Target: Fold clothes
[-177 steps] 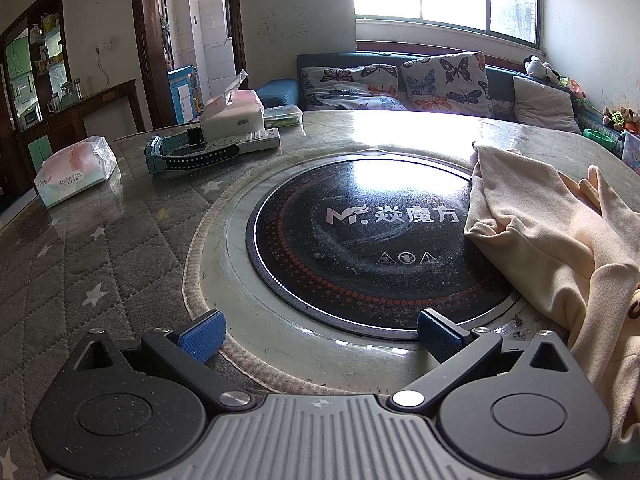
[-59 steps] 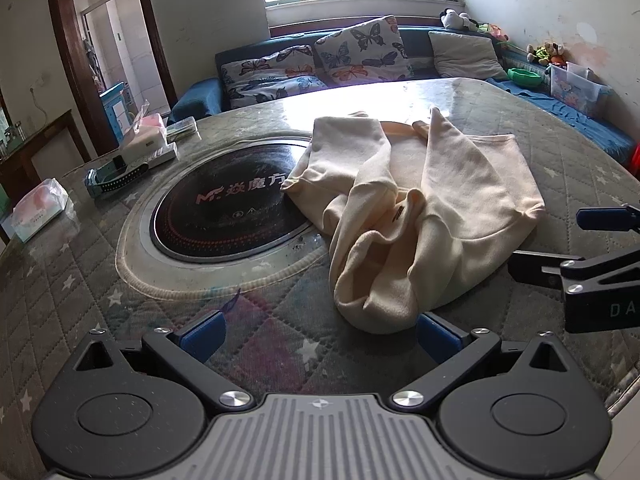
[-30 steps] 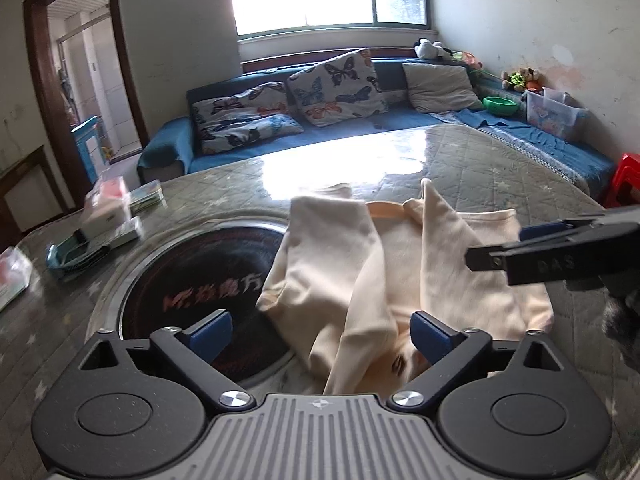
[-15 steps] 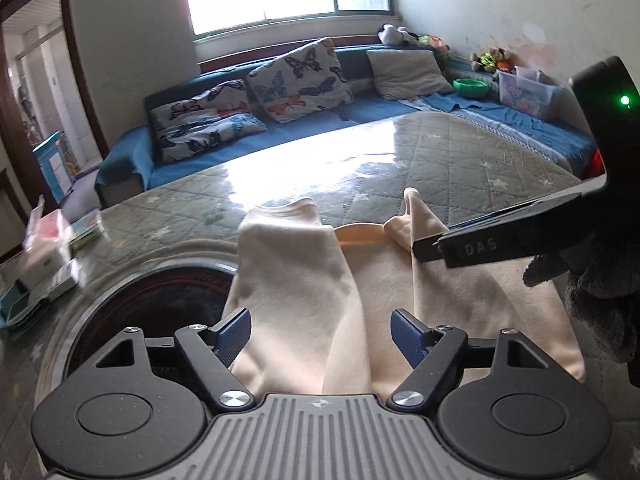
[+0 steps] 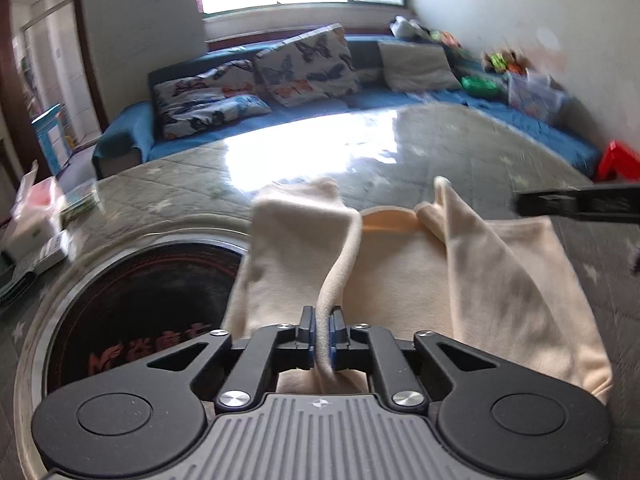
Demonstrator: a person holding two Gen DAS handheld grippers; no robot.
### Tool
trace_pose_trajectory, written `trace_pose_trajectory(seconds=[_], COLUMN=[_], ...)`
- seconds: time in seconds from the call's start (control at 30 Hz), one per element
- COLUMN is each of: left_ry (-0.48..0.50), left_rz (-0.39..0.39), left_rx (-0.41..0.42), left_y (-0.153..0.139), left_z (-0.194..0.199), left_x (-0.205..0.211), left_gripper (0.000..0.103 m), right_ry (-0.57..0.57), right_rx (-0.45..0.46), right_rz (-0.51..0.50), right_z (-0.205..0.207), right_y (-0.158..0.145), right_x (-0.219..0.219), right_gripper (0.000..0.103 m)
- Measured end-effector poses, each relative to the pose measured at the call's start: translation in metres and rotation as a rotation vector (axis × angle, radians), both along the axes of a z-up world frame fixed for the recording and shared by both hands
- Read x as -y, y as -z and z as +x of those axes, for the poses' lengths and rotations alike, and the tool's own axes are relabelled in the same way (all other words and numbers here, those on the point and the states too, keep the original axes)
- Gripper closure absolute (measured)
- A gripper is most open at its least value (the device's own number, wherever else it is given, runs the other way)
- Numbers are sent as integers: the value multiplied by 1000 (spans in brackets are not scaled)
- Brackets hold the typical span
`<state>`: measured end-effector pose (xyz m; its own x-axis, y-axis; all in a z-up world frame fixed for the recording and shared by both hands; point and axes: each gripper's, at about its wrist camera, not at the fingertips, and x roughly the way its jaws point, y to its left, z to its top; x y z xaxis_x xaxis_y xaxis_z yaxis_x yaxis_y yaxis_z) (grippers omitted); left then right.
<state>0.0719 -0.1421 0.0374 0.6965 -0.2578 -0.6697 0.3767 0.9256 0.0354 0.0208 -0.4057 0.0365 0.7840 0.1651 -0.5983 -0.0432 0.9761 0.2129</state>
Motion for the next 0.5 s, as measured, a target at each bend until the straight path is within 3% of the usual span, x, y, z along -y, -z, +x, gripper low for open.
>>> trace_pose_trajectory(seconds=[0.1,0.2,0.27,0.33,0.43,0.5], left_ry=[-35,-63,-82,-107,-140,-161], left_rz=[-18,-32,-41,-45,-69,-84], left_rx=[16,33,39,37,39,44], left_y=[-7,-13,-16,-17,-21,-23], left_z=[-3,-7,-10,-13,-16,-19], left_x=[-11,-20,-27,-35,-49,-58], left_gripper=[99,100,100,100,100,100], right_ry=[8,-19,-35,-46,-54,-59], right_rx=[5,-1,-17,-39,-47,-49], right_rz=[41,14,8,9,14,18], right_z=[-15,-18,-13,-5,1,4], right_y=[-8,-7,-1,8,15,19], right_x=[13,8,1,-6,-11,-14], right_gripper=[99,95,86,85,70,70])
